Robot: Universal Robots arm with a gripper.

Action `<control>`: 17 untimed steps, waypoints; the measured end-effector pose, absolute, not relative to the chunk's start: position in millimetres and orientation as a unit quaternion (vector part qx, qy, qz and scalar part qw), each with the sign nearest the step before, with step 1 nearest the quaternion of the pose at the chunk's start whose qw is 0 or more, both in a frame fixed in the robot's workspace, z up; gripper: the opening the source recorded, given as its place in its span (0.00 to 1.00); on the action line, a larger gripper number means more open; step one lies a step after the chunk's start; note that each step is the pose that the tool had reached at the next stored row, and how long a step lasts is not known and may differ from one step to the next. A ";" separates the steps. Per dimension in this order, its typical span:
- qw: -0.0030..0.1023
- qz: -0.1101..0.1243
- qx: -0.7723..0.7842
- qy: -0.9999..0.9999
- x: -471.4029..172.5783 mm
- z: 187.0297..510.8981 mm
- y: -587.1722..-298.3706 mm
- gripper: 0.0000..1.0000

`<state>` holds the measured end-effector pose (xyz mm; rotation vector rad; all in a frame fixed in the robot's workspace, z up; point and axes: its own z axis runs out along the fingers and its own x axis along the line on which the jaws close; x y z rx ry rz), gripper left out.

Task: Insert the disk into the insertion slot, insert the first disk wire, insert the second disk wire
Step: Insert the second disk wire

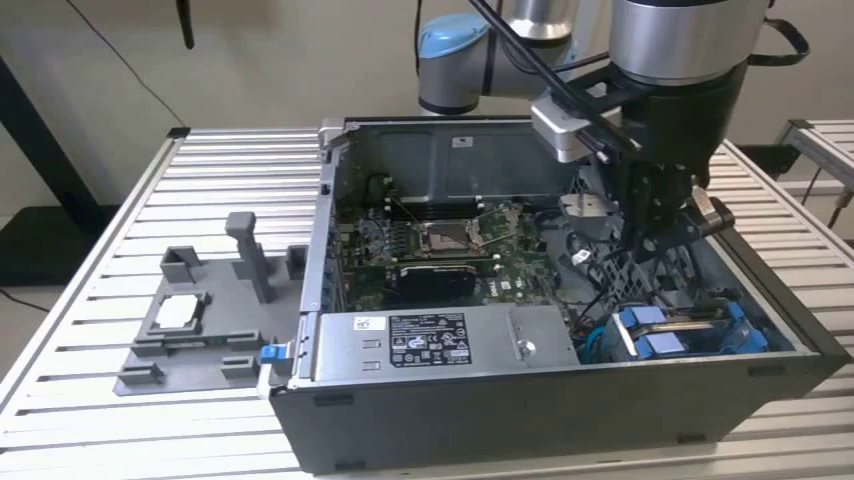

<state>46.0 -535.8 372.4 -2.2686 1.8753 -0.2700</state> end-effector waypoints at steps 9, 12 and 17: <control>0.092 -0.093 -0.753 0.645 43.3 371.1 -534.9 0.24; 0.091 -0.093 -0.751 0.647 43.2 370.2 -534.9 0.21; 0.091 -0.093 -0.751 0.648 44.8 368.1 -538.3 0.16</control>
